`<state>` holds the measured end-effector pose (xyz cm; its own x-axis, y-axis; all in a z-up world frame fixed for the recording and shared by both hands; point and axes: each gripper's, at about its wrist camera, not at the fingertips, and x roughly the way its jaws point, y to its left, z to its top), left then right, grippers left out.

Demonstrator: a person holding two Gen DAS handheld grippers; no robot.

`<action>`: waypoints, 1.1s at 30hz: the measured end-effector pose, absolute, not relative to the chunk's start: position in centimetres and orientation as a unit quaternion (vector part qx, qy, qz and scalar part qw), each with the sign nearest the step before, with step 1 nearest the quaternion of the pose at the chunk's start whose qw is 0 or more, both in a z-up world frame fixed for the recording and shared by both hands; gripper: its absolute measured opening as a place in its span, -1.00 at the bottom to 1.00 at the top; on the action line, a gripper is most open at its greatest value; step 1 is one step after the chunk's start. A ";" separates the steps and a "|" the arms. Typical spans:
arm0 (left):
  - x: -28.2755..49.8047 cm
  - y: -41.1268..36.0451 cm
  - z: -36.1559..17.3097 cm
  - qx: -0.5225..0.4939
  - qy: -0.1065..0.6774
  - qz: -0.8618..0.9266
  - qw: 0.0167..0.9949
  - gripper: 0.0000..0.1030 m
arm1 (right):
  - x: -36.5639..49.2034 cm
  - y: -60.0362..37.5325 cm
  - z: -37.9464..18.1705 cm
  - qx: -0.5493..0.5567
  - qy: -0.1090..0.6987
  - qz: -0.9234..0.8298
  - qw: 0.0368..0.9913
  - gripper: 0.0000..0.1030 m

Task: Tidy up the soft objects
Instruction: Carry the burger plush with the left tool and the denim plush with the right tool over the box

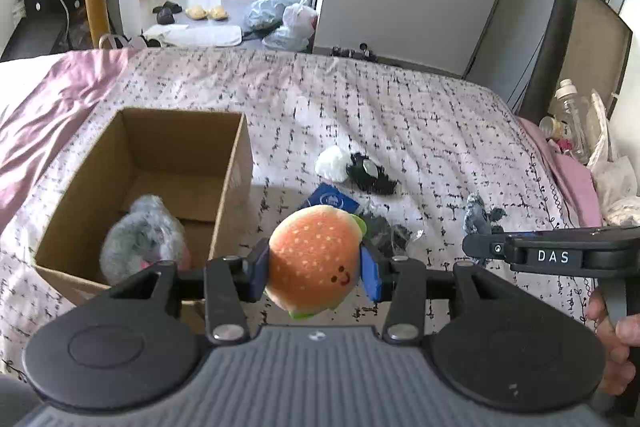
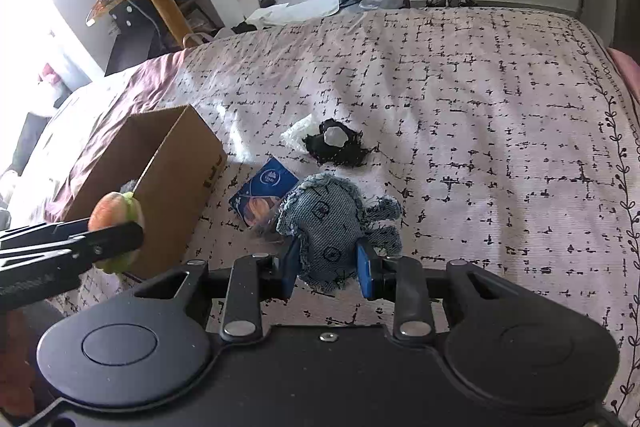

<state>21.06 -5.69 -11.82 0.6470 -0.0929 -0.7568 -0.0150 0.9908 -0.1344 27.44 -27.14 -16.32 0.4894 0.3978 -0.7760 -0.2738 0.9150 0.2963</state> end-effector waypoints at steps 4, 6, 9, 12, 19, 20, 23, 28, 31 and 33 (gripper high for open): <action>20.6 -4.8 -10.7 -0.066 0.410 -0.016 0.909 -0.13 | 26.9 -27.0 -15.6 0.070 0.457 0.195 0.865 -0.42; 20.4 -4.5 -10.3 -0.066 0.407 -0.015 0.911 -0.13 | 26.6 -26.9 -15.0 0.069 0.450 0.198 0.868 -0.43; 20.0 -4.0 -9.6 -0.068 0.404 -0.013 0.912 -0.13 | 26.3 -26.8 -14.6 0.069 0.447 0.201 0.869 -0.42; 19.8 -3.4 -8.9 -0.065 0.399 -0.019 0.914 -0.13 | 26.1 -26.1 -14.0 0.067 0.444 0.209 0.869 -0.42; 20.2 -1.4 -7.8 -0.064 0.395 -0.019 0.916 -0.13 | 25.2 -22.7 -11.8 0.026 0.423 0.234 0.875 -0.42; 20.3 -1.0 -7.7 -0.066 0.395 -0.018 0.916 -0.13 | 25.2 -22.2 -11.6 0.023 0.422 0.238 0.875 -0.42; 20.5 0.0 -7.5 -0.065 0.393 -0.010 0.917 -0.12 | 25.2 -21.0 -11.0 0.017 0.419 0.247 0.874 -0.42; 20.5 2.0 -7.5 -0.075 0.396 -0.002 0.915 -0.12 | 25.3 -19.2 -10.6 0.016 0.418 0.251 0.873 -0.42; 20.5 3.3 -7.5 -0.071 0.393 0.002 0.917 -0.13 | 25.3 -18.0 -10.3 0.009 0.415 0.255 0.873 -0.42; 20.7 4.2 -7.6 -0.075 0.394 0.007 0.916 -0.13 | 25.5 -17.1 -10.1 0.007 0.414 0.259 0.873 -0.42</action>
<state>20.69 4.24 -7.63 0.6899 -0.0458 -0.7224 -0.0717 0.9888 -0.1311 25.48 -17.07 -10.09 0.5232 0.4589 -0.7181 -0.4466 0.8653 0.2276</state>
